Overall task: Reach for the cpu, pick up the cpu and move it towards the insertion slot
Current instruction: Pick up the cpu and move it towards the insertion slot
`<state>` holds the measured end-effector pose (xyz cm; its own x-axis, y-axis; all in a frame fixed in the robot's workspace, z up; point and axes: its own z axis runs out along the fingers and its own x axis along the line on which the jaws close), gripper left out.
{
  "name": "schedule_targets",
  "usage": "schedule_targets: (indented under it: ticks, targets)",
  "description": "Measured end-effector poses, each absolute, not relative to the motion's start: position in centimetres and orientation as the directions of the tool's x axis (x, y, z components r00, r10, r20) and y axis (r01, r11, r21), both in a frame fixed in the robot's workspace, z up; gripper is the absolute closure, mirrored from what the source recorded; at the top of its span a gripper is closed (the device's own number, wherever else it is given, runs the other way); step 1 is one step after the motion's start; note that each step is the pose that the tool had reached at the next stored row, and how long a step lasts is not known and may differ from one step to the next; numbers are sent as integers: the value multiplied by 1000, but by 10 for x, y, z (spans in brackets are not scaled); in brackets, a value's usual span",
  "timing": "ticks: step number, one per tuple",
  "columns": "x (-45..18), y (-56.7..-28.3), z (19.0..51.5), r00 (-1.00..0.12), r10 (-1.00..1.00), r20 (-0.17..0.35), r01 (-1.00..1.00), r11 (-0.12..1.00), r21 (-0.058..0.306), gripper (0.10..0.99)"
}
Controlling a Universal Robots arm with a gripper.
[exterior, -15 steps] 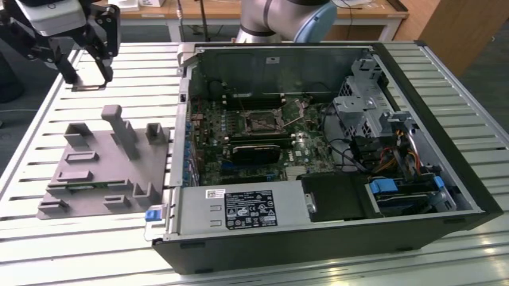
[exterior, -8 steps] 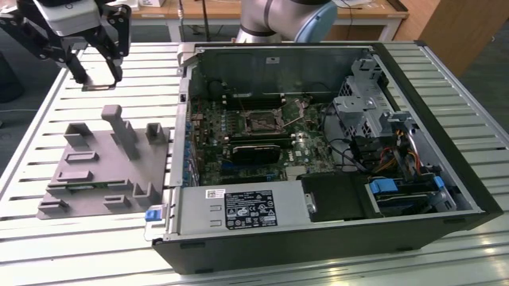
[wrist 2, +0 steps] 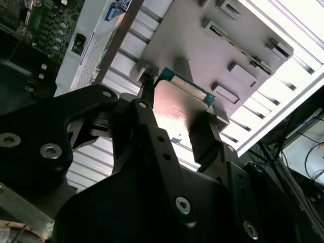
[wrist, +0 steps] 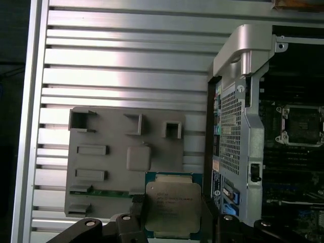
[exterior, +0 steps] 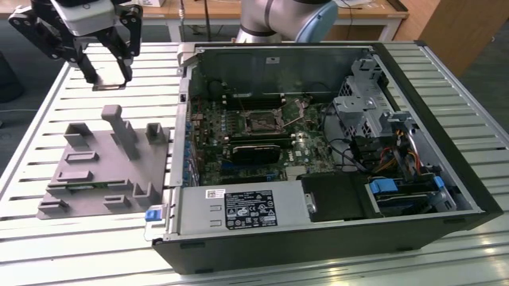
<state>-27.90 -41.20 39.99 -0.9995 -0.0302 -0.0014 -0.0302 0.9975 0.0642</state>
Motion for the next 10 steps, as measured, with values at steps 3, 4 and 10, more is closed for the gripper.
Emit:
schedule_targets:
  ticks: [3,4,10]
  targets:
    - [-273,-412,400,-1000,-30,-2,-30,997,64,557]
    - [-271,-412,400,-1000,-30,-1,-30,997,64,557]
    - [-259,-412,400,-1000,-30,-1,-30,997,64,557]
